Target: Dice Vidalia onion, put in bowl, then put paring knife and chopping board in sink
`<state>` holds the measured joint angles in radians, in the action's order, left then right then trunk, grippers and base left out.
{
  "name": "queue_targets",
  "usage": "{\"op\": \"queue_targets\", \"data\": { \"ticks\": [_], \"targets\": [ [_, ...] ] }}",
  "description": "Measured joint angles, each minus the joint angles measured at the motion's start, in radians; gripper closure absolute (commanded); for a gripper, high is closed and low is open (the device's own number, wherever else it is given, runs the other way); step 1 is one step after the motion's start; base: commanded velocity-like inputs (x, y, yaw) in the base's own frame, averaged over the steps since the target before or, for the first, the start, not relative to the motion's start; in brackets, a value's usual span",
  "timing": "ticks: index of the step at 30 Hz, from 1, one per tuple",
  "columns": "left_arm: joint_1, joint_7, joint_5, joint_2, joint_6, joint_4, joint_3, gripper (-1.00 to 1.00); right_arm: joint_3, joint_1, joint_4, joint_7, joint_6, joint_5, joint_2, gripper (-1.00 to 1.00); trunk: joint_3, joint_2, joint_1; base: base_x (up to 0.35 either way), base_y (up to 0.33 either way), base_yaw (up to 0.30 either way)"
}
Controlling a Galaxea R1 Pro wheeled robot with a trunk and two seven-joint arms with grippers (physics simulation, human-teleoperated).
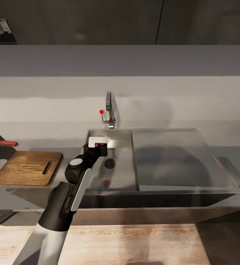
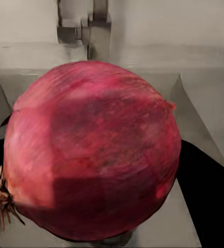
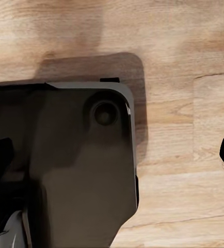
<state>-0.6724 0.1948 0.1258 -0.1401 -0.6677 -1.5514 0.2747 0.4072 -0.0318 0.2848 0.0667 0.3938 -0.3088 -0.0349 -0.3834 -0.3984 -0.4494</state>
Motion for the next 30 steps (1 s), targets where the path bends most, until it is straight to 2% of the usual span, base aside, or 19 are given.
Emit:
{"op": "queue_targets", "data": {
  "ticks": [4,8,30],
  "targets": [
    [0.0,0.0,0.0,0.0,0.043,-0.001,0.048,1.0,0.0,0.0,0.0,0.0,0.015,0.0,0.0,-1.0,0.006,0.0,0.0,0.0,0.0,0.0],
    [0.0,0.002,-0.002,0.001,0.08,0.0,0.079,1.0,0.0,0.0,0.0,0.0,0.018,0.0,0.0,-1.0,0.012,0.0,0.0,0.0,0.031,0.0],
    [0.001,0.003,-0.004,0.004,0.084,0.0,0.085,1.0,0.0,0.0,0.0,0.0,0.019,0.0,0.0,-1.0,0.047,0.0,0.0,0.0,0.266,0.0]
  ]
}}
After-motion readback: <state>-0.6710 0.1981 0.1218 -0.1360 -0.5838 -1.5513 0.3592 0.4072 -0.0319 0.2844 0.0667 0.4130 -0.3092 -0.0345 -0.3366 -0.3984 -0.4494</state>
